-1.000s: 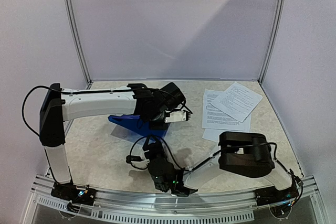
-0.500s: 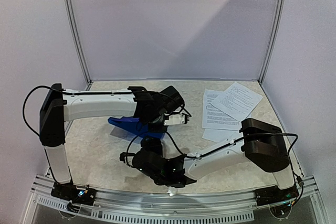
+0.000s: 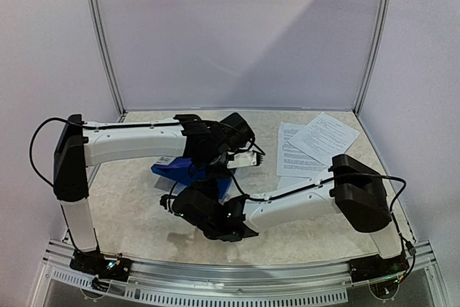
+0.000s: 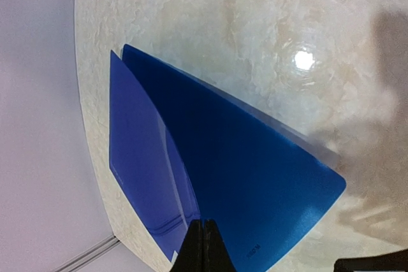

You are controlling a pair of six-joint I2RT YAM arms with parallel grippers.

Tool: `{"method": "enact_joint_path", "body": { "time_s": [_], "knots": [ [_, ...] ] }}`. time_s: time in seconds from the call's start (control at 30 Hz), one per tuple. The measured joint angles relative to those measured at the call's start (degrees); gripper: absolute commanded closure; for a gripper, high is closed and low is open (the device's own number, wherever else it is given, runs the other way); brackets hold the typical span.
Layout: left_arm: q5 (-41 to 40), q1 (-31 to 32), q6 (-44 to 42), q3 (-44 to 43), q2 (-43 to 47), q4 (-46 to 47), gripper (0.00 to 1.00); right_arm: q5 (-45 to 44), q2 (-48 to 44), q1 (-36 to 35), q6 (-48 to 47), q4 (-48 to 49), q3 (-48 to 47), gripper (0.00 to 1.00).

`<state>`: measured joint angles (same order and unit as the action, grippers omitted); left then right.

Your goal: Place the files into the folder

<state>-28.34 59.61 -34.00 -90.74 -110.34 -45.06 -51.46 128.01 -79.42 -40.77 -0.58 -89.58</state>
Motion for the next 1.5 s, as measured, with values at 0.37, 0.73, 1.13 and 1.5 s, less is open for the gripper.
{"method": "enact_joint_path", "body": {
  "time_s": [0.37,0.73,1.13,1.5],
  "knots": [
    [3.1,-1.4,3.2,-0.1,6.1,-0.7,1.0,9.4,-3.4,3.3,14.6,-8.6,7.2,0.26],
    [7.1,-5.4,8.5,0.5,10.3,-0.5,1.0,16.2,-16.1,3.8,23.8,0.3,20.1,0.23],
    [10.4,-7.9,13.2,-1.3,13.9,-0.7,1.0,14.0,-14.4,2.6,11.7,18.9,23.7,0.05],
    [14.4,-10.4,16.4,-2.3,14.7,-1.6,1.0,9.3,-3.0,5.4,4.9,19.7,16.8,0.29]
  ]
}}
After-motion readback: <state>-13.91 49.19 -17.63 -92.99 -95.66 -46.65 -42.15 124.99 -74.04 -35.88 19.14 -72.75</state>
